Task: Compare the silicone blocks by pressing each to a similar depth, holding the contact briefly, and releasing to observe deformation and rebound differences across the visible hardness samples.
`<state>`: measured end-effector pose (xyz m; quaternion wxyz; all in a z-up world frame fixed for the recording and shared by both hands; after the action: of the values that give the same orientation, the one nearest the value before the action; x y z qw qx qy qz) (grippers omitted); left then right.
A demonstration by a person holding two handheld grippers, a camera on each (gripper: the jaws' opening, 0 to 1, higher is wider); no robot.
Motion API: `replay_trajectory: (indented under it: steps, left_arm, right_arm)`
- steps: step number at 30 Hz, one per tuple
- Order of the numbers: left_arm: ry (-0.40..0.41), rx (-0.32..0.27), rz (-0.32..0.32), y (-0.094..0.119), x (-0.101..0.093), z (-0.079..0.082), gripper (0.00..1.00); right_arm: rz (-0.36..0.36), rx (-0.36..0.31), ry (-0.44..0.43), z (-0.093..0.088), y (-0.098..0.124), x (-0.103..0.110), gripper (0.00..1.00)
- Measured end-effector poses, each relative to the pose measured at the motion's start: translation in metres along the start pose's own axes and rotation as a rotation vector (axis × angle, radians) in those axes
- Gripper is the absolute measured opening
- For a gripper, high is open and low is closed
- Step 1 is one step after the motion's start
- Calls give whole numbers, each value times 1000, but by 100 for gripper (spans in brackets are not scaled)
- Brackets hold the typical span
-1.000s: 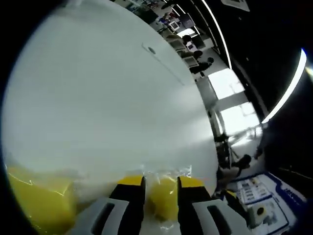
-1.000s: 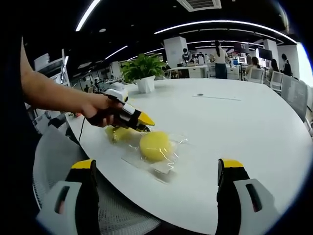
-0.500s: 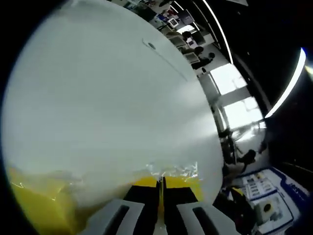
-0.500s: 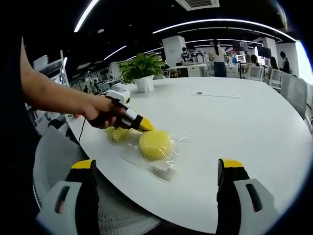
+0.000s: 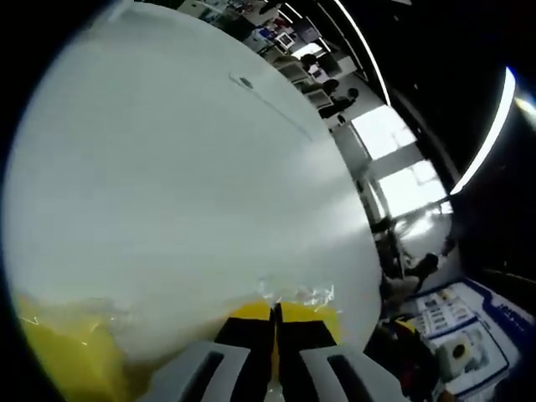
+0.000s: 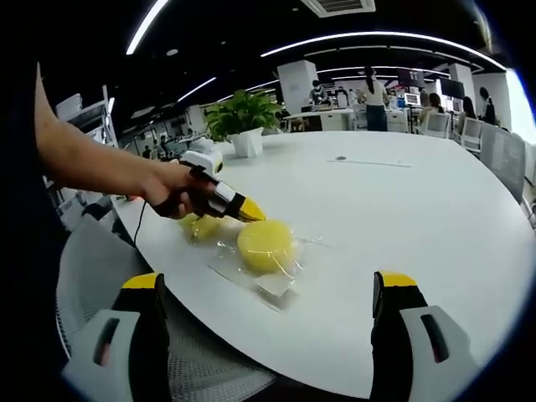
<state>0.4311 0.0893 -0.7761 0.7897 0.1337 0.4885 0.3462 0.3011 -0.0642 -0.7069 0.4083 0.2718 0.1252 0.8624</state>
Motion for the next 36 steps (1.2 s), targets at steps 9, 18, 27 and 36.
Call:
replay_trajectory:
  steps: [9, 18, 27, 36]
  left_arm:
    - [-74, -22, -62, 3, -25, 9, 0]
    - [-184, -27, -48, 9, -33, 17, 0]
    - [-372, -111, -91, 21, -49, 27, 0]
    - [-375, -153, -134, 35, -64, 34, 0]
  right_arm:
    - [3, 5, 4, -1, -1, -1, 96]
    - [3, -3, 10, 3, -2, -2, 96]
    - [2, -7, 11, 4, -2, 0, 96]
    - [2, -14, 13, 4, -2, 2, 96]
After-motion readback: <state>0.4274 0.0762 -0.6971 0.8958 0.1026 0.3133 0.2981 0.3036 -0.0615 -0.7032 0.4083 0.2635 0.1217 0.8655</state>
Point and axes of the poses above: the point that each gripper's makers call its tool centre point, and the gripper's own axes: y roughly backward along the fingers, x roughly to its left, z roughly out of its top, the point moved 2 cm from there along y, roughly backward along the fingers, and after that the axes turned 11 degrees about -y, right-handed, at the moved point
